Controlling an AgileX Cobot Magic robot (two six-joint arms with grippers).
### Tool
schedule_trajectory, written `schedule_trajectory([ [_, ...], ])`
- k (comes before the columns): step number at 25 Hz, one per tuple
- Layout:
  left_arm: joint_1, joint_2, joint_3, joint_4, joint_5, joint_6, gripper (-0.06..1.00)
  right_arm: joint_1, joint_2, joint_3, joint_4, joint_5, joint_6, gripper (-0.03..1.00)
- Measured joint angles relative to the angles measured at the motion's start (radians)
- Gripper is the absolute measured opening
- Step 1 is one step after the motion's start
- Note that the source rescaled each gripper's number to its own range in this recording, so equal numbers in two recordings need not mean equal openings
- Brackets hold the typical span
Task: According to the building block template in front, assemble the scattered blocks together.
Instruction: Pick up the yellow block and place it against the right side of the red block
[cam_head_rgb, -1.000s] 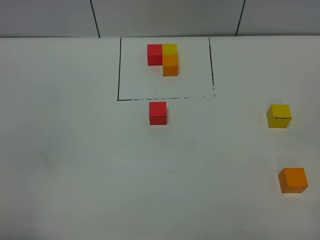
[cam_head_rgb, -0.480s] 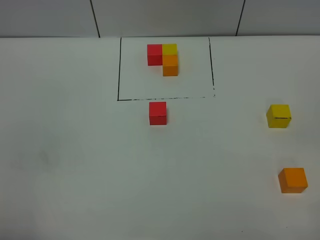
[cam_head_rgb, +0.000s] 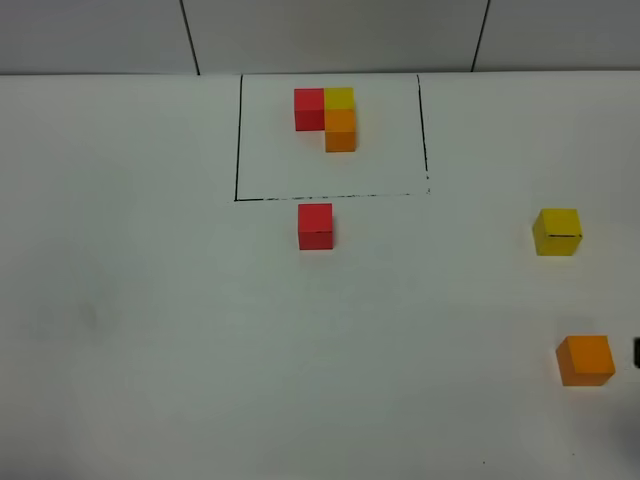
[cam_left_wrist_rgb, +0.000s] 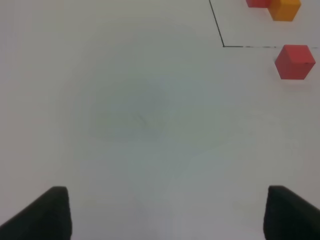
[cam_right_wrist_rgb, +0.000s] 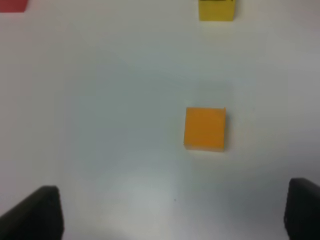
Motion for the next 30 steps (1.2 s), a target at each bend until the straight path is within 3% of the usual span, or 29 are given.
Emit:
schedule_trajectory([
  [5, 0.0, 0.0, 0.0, 0.0, 0.0, 0.0, 0.72, 0.0, 0.393, -0.16, -0.042, -0.079, 0.0, 0.79],
  [13, 0.0, 0.0, 0.0, 0.0, 0.0, 0.0, 0.72, 0.0, 0.829, -0.407, -0.074, -0.109, 0.0, 0.78],
  [19, 0.0, 0.0, 0.0, 0.0, 0.0, 0.0, 0.72, 0.0, 1.041, -0.53, -0.059, -0.122, 0.0, 0.78],
  [30, 0.0, 0.0, 0.0, 0.0, 0.0, -0.001, 0.72, -0.001, 1.176, -0.543, -0.065, -0.199, -0.001, 0.78],
])
